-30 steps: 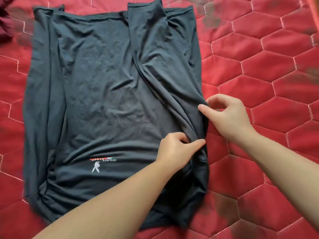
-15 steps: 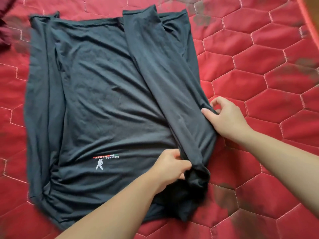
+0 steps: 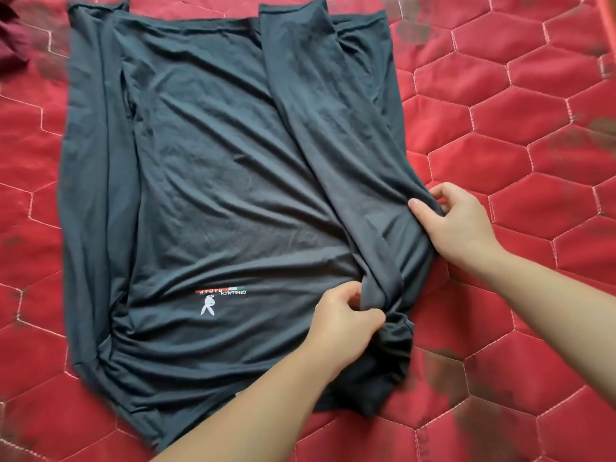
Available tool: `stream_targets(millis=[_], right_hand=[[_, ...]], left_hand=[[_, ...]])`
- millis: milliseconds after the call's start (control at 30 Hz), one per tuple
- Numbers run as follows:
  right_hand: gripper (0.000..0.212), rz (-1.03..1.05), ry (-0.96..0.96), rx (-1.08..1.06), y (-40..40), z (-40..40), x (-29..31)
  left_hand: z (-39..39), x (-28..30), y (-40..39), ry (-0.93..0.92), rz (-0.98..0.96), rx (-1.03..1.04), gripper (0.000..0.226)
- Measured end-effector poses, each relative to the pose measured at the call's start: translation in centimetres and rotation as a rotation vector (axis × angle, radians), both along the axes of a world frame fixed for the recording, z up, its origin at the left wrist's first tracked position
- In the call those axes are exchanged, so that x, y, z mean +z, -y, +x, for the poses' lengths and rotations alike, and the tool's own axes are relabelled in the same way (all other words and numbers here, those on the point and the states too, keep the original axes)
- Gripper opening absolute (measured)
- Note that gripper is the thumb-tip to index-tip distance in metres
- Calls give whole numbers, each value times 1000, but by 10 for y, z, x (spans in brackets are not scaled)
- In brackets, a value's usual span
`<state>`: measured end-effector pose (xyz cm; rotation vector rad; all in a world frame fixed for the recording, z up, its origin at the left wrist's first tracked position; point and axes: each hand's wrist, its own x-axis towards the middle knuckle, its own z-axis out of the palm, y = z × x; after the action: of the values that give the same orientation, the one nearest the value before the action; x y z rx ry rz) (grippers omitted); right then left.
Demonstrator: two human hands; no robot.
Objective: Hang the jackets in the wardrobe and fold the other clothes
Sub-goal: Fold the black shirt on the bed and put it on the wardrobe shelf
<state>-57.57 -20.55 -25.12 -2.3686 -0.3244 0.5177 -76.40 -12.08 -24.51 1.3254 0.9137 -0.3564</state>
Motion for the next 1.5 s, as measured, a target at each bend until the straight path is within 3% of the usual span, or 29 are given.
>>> stream_targets(millis=[167, 367, 533, 600, 667, 767, 900, 1100, 1200, 1267, 1300, 1367, 1500], right_hand=[[34, 90, -44, -224, 22, -65, 12], [34, 64, -278, -193, 52, -172, 20], [35, 11, 32, -126, 59, -196, 23], [29, 3, 161, 11, 60, -206, 29], [30, -52, 202, 123, 65, -217, 30], [35, -136, 89, 121, 75, -229, 27], [34, -227, -125, 58, 84, -232, 24], [17, -499, -287, 147, 80, -220, 23], [32, -526, -316, 130, 71, -208, 32], [38, -285, -195, -26, 58, -194, 37], [32, -152, -44, -36, 47, -188, 39], [17, -16, 227, 86, 13, -180, 40], [55, -222, 436, 509, -38, -169, 10]], left_hand=[[-5, -3, -3, -9, -156, 182, 32], [-3, -2, -5, -31, -294, 245, 43], [-2, 5, 0, -82, -414, 308, 20], [-5, 2, 5, -34, -326, 177, 47], [-10, 1, 12, 5, -175, 60, 50], [-19, 1, 15, 5, -126, 22, 39], [-33, 1, 11, -20, -104, -26, 50], [-41, -1, 1, -88, -147, 63, 15], [-40, -1, -7, -112, -147, 18, 21], [-42, 1, -12, -114, -136, -38, 24], [-44, 2, -14, -107, -136, -53, 25], [-52, 4, -20, -72, -109, -82, 26], [-77, 8, -51, 43, 190, -97, 23]])
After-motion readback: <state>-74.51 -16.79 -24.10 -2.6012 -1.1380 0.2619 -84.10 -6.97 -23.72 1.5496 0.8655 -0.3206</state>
